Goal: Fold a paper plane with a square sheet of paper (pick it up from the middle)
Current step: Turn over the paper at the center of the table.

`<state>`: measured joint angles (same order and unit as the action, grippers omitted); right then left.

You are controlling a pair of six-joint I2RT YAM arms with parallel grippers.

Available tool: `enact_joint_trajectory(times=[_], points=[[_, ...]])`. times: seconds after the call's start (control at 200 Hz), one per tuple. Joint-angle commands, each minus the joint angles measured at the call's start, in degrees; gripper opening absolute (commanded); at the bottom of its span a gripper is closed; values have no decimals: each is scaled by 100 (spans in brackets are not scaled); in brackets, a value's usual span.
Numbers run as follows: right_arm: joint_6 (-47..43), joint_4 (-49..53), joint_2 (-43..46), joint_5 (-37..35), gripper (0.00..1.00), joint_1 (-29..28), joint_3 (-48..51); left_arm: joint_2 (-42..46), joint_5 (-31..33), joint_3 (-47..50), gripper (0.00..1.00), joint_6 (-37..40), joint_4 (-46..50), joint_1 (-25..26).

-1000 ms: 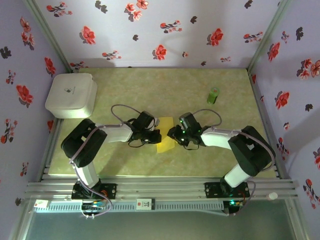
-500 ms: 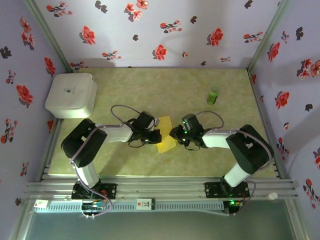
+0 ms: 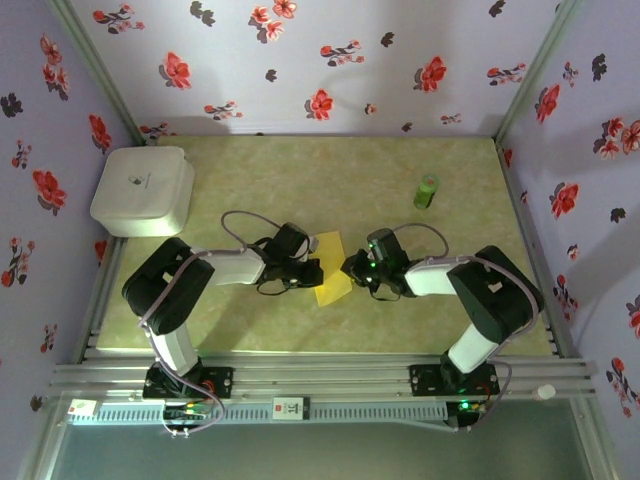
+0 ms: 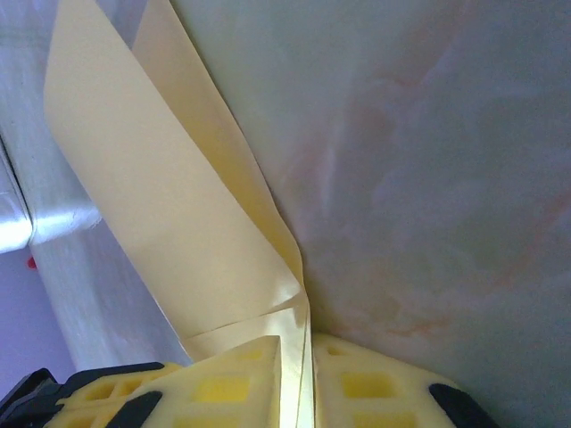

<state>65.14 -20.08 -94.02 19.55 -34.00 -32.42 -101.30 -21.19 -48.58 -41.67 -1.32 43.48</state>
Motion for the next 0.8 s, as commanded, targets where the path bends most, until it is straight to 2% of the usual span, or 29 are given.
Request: enact_joint_trajectory(times=[0.0,0.14,0.275,0.435,0.665,0.725,0.795], points=[[-52,-203,-89,123,10,51,70,103,-52,108,4,-105,-25,-33],[-196,-99,32,132,3,86,28,297,-5,116,8,-127,-10,-32],[-495,277,287,118,0,157,-58,896,283,236,10,-120,0,-35],[-1294,1693,953,-385,0,165,-453,1758,918,470,13,145,386,-61],[-2575,3845,1979,-1908,0,-12,-1209,3039,2074,977,15,204,885,-323],[-2964,4388,2115,-2515,0,-217,-1465,3377,2262,1107,17,247,911,-410],[-3145,5225,2076,-3700,0,-517,-1873,3774,2465,1287,23,323,926,-500]])
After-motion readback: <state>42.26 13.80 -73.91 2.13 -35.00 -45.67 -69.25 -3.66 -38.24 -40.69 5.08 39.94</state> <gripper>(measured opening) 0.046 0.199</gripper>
